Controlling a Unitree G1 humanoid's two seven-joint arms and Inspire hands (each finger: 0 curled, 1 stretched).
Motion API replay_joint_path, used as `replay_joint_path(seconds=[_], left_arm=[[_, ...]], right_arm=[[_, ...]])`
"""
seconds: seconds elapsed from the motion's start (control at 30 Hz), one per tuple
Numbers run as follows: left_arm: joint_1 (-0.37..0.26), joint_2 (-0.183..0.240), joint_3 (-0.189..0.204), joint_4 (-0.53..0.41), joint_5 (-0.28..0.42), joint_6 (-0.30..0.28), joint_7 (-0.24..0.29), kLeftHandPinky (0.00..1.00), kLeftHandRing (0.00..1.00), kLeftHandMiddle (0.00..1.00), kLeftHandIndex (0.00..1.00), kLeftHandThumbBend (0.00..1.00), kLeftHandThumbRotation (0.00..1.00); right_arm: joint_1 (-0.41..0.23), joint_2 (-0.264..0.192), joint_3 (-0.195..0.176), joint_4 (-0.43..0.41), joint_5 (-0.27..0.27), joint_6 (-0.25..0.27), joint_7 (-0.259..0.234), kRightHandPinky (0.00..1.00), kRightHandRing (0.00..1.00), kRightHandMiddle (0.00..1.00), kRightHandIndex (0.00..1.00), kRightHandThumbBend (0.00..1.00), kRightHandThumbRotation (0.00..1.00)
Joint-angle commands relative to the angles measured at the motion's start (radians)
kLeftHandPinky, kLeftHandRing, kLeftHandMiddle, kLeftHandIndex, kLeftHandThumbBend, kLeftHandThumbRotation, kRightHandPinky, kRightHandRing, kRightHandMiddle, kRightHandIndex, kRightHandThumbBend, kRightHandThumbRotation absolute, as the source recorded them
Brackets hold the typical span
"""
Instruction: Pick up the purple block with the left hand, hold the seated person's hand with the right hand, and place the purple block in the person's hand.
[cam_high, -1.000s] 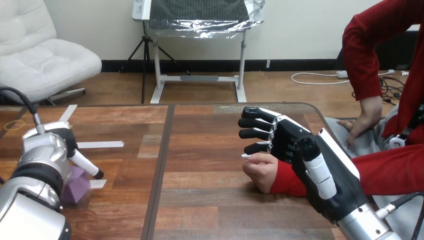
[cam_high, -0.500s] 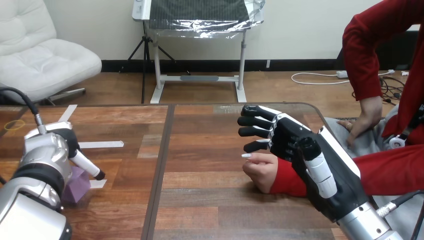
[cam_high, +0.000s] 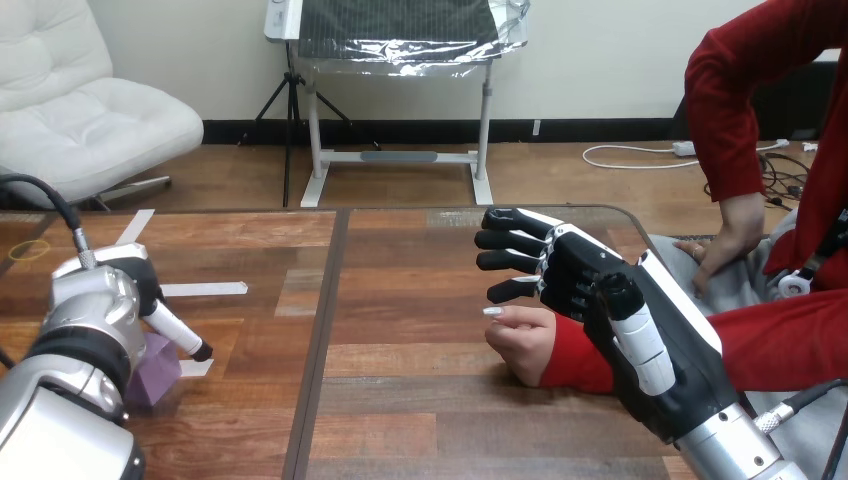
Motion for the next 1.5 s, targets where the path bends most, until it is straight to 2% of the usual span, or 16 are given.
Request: replay_joint_path(seconds=[0.0, 0.33, 0.57, 0.67, 0.73, 0.83, 1.03, 1.17, 1.33, 1.47], left_arm=[[-0.031, -0.003, -0.018, -0.018, 0.010, 0.000, 0.000, 0.43, 0.84, 0.90, 0.83, 0.80, 0.37], [-0.030, -0.004, -0.010, -0.015, 0.001, 0.000, -0.001, 0.43, 0.85, 0.89, 0.82, 0.79, 0.37], [-0.024, -0.003, -0.022, -0.013, 0.013, -0.008, 0.005, 0.45, 0.83, 0.86, 0.80, 0.79, 0.38], [-0.023, -0.003, -0.033, -0.014, 0.023, -0.010, 0.000, 0.46, 0.80, 0.84, 0.80, 0.79, 0.40], [-0.021, -0.003, -0.033, -0.014, 0.022, -0.011, -0.001, 0.44, 0.72, 0.75, 0.75, 0.78, 0.41], [-0.019, -0.005, -0.029, -0.013, 0.016, -0.009, 0.000, 0.44, 0.70, 0.73, 0.72, 0.77, 0.41], [-0.018, -0.012, -0.025, -0.006, 0.008, 0.003, -0.015, 0.44, 0.72, 0.75, 0.71, 0.77, 0.41], [-0.014, -0.013, -0.015, -0.008, -0.003, 0.001, -0.019, 0.44, 0.77, 0.80, 0.74, 0.77, 0.39], [-0.001, -0.009, 0.025, -0.012, -0.049, -0.017, -0.031, 0.42, 0.75, 0.81, 0.77, 0.74, 0.33], [0.008, -0.008, 0.029, -0.009, -0.063, -0.025, -0.032, 0.41, 0.73, 0.82, 0.78, 0.72, 0.29]], right_arm=[[-0.041, -0.006, -0.012, -0.044, 0.008, -0.013, -0.004, 0.69, 0.80, 0.82, 0.83, 0.91, 1.00], [-0.041, -0.006, -0.011, -0.043, 0.009, -0.014, -0.002, 0.69, 0.80, 0.82, 0.83, 0.91, 1.00], [-0.039, -0.003, -0.011, -0.044, 0.011, -0.013, -0.004, 0.69, 0.80, 0.82, 0.83, 0.91, 1.00], [-0.038, -0.004, -0.012, -0.046, 0.007, -0.013, -0.007, 0.69, 0.80, 0.82, 0.83, 0.91, 1.00], [-0.038, -0.004, -0.012, -0.047, 0.006, -0.015, -0.007, 0.69, 0.80, 0.82, 0.83, 0.91, 1.00], [-0.037, -0.005, -0.012, -0.047, 0.005, -0.016, -0.006, 0.69, 0.80, 0.82, 0.83, 0.91, 1.00], [-0.034, -0.004, -0.013, -0.049, 0.007, -0.016, -0.007, 0.69, 0.80, 0.82, 0.83, 0.91, 1.00], [-0.034, -0.004, -0.013, -0.050, 0.006, -0.016, -0.008, 0.69, 0.80, 0.82, 0.83, 0.91, 1.00], [-0.032, -0.005, -0.013, -0.056, 0.008, -0.010, -0.007, 0.69, 0.80, 0.82, 0.83, 0.91, 1.00], [-0.032, -0.006, -0.013, -0.057, 0.007, -0.010, -0.007, 0.69, 0.80, 0.82, 0.83, 0.91, 1.00]])
